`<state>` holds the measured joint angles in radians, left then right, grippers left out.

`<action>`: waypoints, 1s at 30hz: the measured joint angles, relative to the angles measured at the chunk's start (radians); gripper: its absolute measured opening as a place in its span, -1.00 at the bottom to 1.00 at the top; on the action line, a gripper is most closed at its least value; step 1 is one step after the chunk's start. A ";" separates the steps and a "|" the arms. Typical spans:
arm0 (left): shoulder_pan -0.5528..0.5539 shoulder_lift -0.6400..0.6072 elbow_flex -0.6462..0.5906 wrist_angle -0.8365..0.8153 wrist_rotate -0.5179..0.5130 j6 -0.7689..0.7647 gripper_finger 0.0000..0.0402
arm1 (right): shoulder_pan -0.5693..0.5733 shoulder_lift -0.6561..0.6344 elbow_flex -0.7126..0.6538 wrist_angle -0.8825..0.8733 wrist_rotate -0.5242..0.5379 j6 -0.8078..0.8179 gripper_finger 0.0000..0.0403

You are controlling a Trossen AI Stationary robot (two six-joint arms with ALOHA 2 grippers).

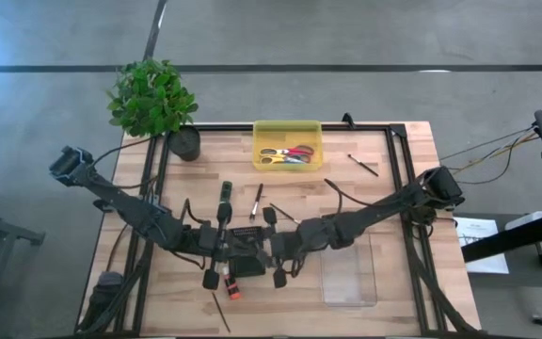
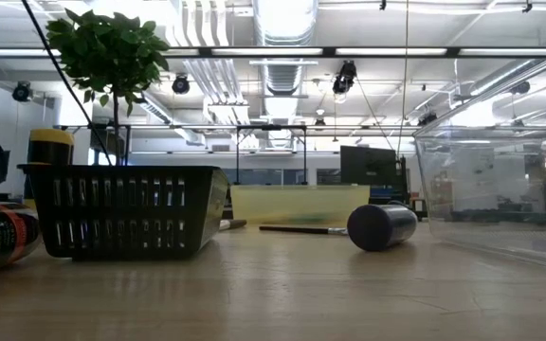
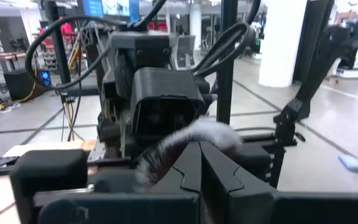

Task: Pick & Place Paint Supplies
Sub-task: Put the highlighter brush into the transparent bin

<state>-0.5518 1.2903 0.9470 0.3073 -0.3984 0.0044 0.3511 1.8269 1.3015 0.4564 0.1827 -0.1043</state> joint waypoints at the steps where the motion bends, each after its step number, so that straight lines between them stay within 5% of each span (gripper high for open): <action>1: 0.000 0.000 0.000 0.000 0.000 0.000 -0.99 | 0.003 -0.001 -0.001 -0.007 0.001 0.000 -0.55; 3: 0.000 -0.003 -0.002 -0.001 0.000 0.000 -0.99 | 0.011 -0.003 -0.002 -0.016 0.002 -0.008 -0.84; 5: 0.000 -0.006 -0.002 0.000 0.000 0.000 -0.99 | 0.019 -0.006 -0.002 -0.016 0.019 -0.007 -0.89; 22: -0.004 -0.090 -0.002 -0.047 0.009 0.049 -0.71 | 0.132 -0.098 -0.004 -0.214 0.259 -0.028 -0.90; 30: -0.005 -0.130 -0.003 -0.116 0.009 0.051 -0.70 | 0.284 -0.209 -0.004 -0.621 0.530 0.161 -0.90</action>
<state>-0.5568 1.1599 0.9440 0.1913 -0.3893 0.0552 0.6352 1.6184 1.2980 -0.1645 0.7126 0.0567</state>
